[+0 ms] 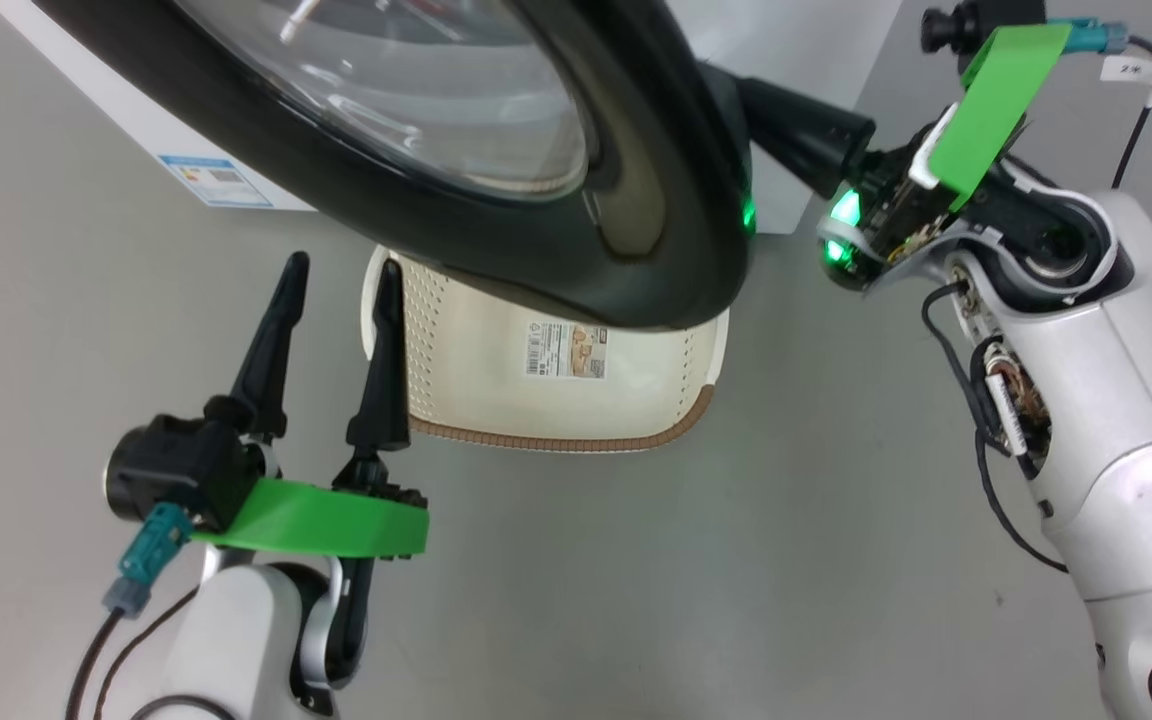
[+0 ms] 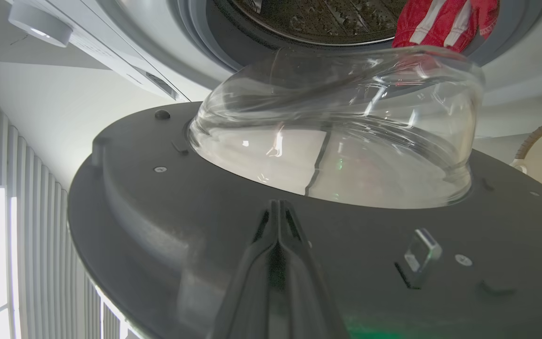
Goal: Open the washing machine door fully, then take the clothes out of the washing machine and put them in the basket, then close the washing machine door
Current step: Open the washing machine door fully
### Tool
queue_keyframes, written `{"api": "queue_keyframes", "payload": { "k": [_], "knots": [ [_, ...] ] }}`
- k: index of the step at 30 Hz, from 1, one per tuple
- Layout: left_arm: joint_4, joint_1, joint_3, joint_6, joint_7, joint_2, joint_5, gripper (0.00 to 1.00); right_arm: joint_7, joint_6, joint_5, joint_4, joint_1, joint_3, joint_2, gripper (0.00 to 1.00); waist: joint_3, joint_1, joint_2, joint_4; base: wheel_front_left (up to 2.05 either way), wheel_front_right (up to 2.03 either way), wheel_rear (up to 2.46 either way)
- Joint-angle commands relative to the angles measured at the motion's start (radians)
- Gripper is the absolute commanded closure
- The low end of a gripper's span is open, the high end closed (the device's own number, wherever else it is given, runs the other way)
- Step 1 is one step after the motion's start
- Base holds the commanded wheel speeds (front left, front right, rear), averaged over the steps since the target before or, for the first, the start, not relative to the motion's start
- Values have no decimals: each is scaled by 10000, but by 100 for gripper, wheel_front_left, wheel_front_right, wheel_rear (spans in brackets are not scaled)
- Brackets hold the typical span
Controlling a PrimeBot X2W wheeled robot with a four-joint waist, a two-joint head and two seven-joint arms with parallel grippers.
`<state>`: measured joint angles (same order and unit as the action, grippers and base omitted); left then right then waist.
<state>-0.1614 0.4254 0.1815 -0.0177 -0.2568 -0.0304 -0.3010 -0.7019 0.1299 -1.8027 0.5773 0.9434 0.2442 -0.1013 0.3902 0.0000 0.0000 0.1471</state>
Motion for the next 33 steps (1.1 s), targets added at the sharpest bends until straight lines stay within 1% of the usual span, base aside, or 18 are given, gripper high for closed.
{"api": "queue_keyframes", "payload": {
  "k": [1,5,21,33],
  "knots": [
    [274,-186,-363,-62,-49,-198,24,0,-97,8,87,-328,-187,168,281,100,-129,0,0,78,0,0,0],
    [287,-340,-422,-97,-49,-198,22,0,-159,8,256,-498,-541,276,320,100,-357,0,0,238,0,0,0],
    [262,-1062,-669,-209,-49,-198,38,0,-625,8,162,-628,-1712,556,463,100,-1362,0,0,1132,0,0,0],
    [87,-1600,-926,-169,-49,-198,84,0,-751,8,-89,-419,-2264,1290,507,100,-2238,0,0,1788,0,0,0]
  ]
}}
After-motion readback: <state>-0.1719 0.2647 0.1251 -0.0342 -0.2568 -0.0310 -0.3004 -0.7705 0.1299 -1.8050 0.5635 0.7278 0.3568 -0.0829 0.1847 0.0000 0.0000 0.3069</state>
